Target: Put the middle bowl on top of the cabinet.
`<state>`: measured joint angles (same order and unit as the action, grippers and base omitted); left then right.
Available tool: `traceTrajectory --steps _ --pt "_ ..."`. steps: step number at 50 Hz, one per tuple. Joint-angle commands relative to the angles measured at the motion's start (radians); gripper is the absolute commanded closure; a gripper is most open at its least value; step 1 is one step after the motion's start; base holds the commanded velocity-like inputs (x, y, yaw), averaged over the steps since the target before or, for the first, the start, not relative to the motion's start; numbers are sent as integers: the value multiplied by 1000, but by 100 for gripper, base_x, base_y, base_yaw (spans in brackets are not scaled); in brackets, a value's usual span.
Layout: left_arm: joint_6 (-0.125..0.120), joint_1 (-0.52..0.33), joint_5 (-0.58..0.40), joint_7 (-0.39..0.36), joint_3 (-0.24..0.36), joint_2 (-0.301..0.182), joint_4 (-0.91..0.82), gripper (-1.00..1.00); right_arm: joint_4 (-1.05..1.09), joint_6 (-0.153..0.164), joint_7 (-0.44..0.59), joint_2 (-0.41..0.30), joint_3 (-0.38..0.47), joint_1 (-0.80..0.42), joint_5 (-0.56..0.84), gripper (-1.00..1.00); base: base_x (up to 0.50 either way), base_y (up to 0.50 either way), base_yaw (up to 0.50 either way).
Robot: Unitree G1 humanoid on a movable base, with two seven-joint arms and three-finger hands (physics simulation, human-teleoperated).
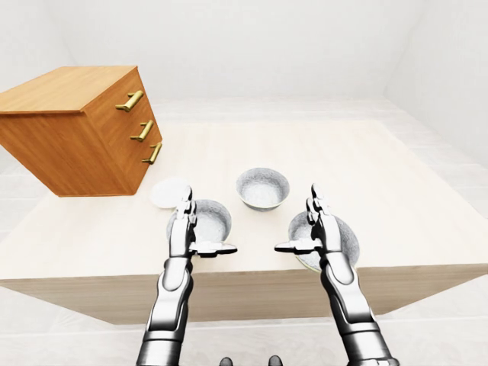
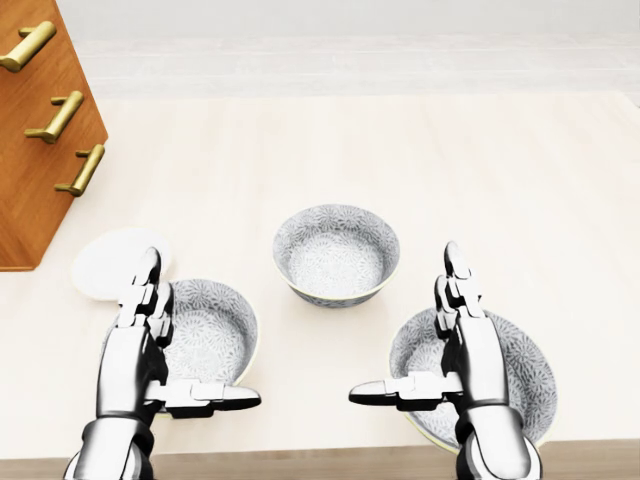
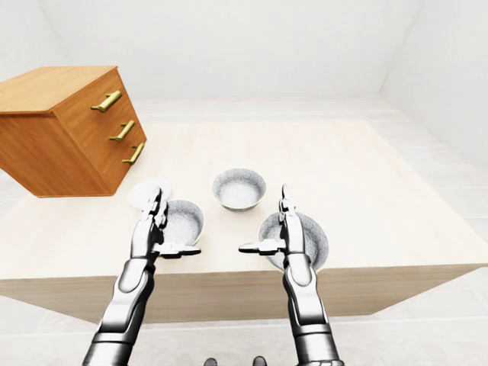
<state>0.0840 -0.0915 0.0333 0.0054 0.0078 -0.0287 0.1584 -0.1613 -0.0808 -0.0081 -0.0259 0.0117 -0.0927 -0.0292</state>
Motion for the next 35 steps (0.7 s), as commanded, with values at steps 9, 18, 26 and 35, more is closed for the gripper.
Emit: traceTrajectory --steps 9,18,26,35 --pt "-64 103 -38 -1 10 -10 -180 -100 165 88 38 -12 12 100 -8 -100 0 0 0" --pt "-61 103 -47 -18 20 6 -180 -100 152 76 54 -1 17 101 18 -100 0 0 0" --pt "-61 109 -42 -9 37 8 -224 -100 206 128 58 2 30 111 11 -100 0 0 0" --pt "-109 104 -85 -1 43 -1 -348 -100 357 168 73 -12 47 144 14 -100 0 0 0"
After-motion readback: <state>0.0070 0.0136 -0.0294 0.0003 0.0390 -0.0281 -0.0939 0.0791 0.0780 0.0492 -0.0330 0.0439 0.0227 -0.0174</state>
